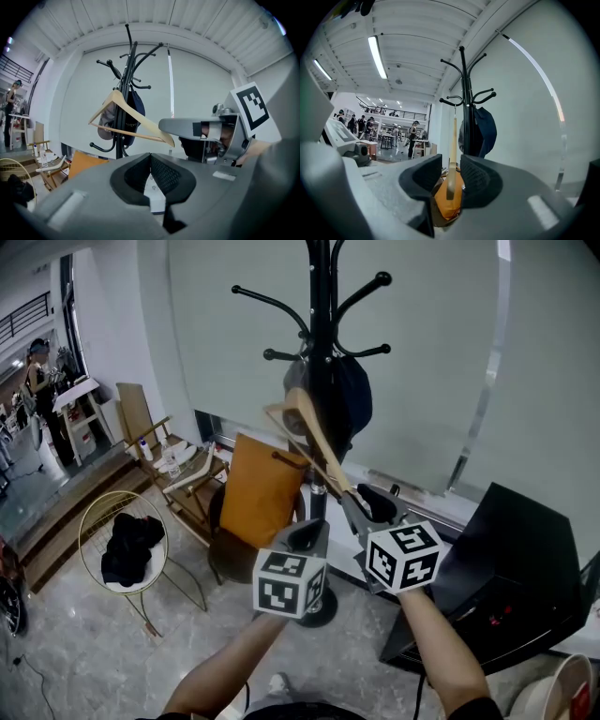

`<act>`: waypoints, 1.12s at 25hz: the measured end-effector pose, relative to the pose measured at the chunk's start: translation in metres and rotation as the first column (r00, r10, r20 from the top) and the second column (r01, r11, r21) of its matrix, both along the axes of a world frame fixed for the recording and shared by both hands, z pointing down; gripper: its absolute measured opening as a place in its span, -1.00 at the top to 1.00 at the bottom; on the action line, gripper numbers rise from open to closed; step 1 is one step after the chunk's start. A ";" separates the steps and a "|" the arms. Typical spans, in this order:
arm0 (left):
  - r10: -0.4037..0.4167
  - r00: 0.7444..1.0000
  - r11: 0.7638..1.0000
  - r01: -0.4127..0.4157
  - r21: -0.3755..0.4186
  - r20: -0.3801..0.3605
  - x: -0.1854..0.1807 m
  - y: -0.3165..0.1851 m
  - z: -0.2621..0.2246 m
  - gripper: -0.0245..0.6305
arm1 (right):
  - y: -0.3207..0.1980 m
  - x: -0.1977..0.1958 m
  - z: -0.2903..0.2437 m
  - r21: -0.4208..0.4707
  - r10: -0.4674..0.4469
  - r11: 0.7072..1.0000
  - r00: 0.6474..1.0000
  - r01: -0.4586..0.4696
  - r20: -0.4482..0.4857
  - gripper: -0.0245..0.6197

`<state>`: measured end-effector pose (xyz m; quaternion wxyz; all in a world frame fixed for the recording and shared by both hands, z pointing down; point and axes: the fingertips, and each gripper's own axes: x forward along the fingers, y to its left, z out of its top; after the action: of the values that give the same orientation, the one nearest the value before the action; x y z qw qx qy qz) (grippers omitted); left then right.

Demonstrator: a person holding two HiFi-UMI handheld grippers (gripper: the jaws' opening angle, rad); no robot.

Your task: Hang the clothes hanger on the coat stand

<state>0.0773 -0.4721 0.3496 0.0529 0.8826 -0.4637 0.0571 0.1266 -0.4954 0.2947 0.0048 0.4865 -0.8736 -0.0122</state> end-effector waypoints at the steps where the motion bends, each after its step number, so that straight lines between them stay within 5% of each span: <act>1: -0.002 1.000 1.000 0.002 0.002 -0.001 0.001 0.001 -0.001 0.91 | 0.003 0.001 0.000 0.002 -0.001 1.000 1.000 0.001 -0.001 0.57; 28: -0.098 0.995 0.993 0.099 0.058 -0.007 0.012 0.055 -0.013 0.91 | 0.071 0.003 0.035 -0.042 -0.065 0.997 0.997 0.064 -0.031 0.75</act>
<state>0.0893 -0.4171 0.3369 0.0307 0.8599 -0.5080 0.0393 0.1299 -0.4242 0.3301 0.0287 0.4575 -0.8887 -0.0023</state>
